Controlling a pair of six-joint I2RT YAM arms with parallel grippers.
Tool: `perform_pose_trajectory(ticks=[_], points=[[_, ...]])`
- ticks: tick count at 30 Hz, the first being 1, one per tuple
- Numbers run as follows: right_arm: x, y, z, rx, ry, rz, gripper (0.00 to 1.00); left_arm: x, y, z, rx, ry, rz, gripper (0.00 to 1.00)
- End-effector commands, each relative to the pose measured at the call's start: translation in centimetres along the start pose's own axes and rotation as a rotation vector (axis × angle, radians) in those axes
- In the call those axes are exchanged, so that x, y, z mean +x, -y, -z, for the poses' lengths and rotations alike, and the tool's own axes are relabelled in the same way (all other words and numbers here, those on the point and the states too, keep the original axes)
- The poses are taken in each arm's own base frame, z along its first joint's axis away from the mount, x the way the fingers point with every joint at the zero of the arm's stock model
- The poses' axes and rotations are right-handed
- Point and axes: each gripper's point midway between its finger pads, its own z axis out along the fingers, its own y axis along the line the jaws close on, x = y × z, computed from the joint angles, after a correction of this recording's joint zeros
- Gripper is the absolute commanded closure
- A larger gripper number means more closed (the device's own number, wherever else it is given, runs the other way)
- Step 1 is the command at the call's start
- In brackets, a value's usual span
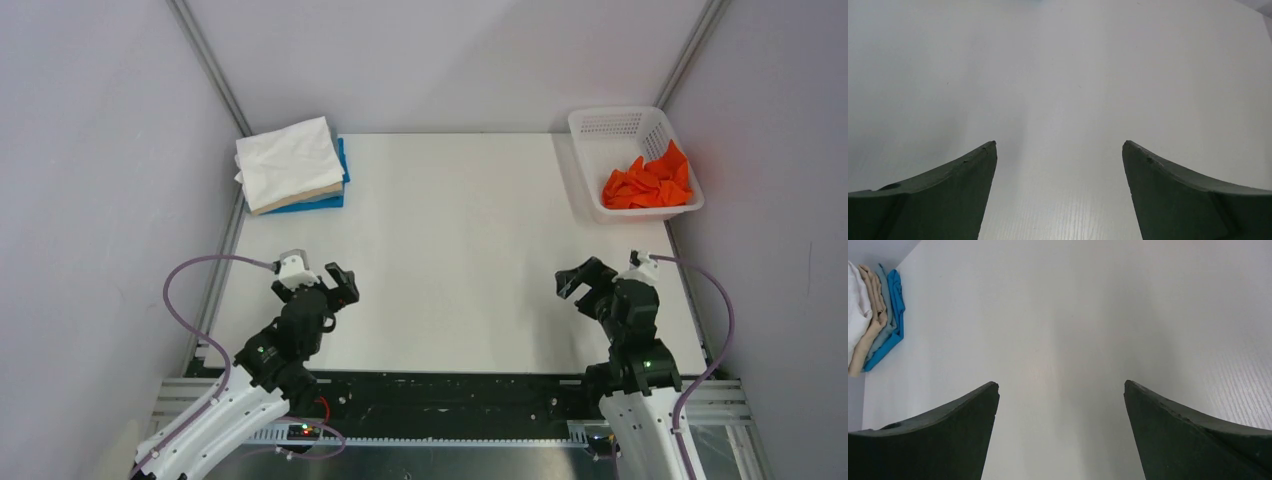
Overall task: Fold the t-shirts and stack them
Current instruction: Grab crumpled tshirt from bin with the right arm
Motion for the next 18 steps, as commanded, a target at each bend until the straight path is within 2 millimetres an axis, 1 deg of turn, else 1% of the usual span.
perform_pose_trajectory(ticks=[1,2,3,4,5,6,7,8,9,10,11,12,13,14,15,16,17,18], points=[[-3.0,-2.2,0.2,-0.072,0.1,-0.021,0.0,-1.7,1.0,0.2,0.013,0.032,0.051,0.02],[-3.7,-2.3,0.1,-0.064,0.127,-0.036,0.0,-1.8,1.2,0.2,0.017,0.032,0.053,0.02],[-4.9,-3.1,0.2,-0.095,0.169,-0.052,0.0,-1.8,1.4,0.1,0.018,0.029,0.052,0.02],[-5.5,-3.8,0.1,-0.119,0.182,-0.047,0.0,-1.9,1.5,0.0,0.021,0.028,0.052,0.02],[-6.7,-4.8,-0.3,-0.15,0.212,-0.018,0.0,-1.9,1.7,-0.1,0.022,0.024,0.049,0.02],[-8.2,-5.8,0.0,-0.169,0.241,-0.007,0.0,-2.1,2.0,-0.1,0.027,0.023,0.048,0.02],[-8.9,-5.8,-1.0,-0.134,0.239,0.011,0.0,-2.0,2.2,-0.3,0.028,0.02,0.045,0.02],[-11.1,-6.9,-0.5,-0.135,0.273,0.03,0.0,-2.5,2.5,-0.3,0.032,0.027,0.05,0.02],[-11.3,-6.5,-2.2,-0.077,0.23,0.049,0.0,-2.4,2.6,-0.5,0.026,0.022,0.042,0.02],[-13.5,-7.7,-2.0,-0.074,0.25,0.087,0.0,-2.8,2.9,-0.5,0.032,0.031,0.044,0.02],[-13.6,-6.9,-4.2,-0.01,0.193,0.106,0.0,-2.8,3.0,-0.7,0.026,0.028,0.033,0.02],[-16.1,-7.8,-3.9,0.005,0.21,0.124,0.0,-3.2,3.2,-0.8,0.025,0.037,0.028,0.02],[-18.1,-7.6,-5.5,0.059,0.197,0.118,0.0,-3.4,3.3,-0.9,0.022,0.039,0.017,0.02],[-18.5,-6.7,-6.3,0.11,0.161,0.117,0.0,-3.5,3.3,-1.0,0.015,0.042,0.012,0.02],[-20.9,-5.8,-7.7,0.171,0.167,0.1,0.0,-3.6,3.2,-1.1,0.003,0.042,0.0,0.02],[-21.1,-4.8,-8.3,0.217,0.133,0.093,0.0,-3.5,3.2,-1.2,0.001,0.042,-0.004,0.02],[-22.8,-3.7,-9.8,0.266,0.129,0.079,0.0,-3.4,3.1,-1.4,-0.006,0.039,-0.018,0.02],[-23.0,-2.8,-10.4,0.301,0.102,0.075,0.0,-3.3,3.1,-1.5,-0.01,0.035,-0.026,0.02]])
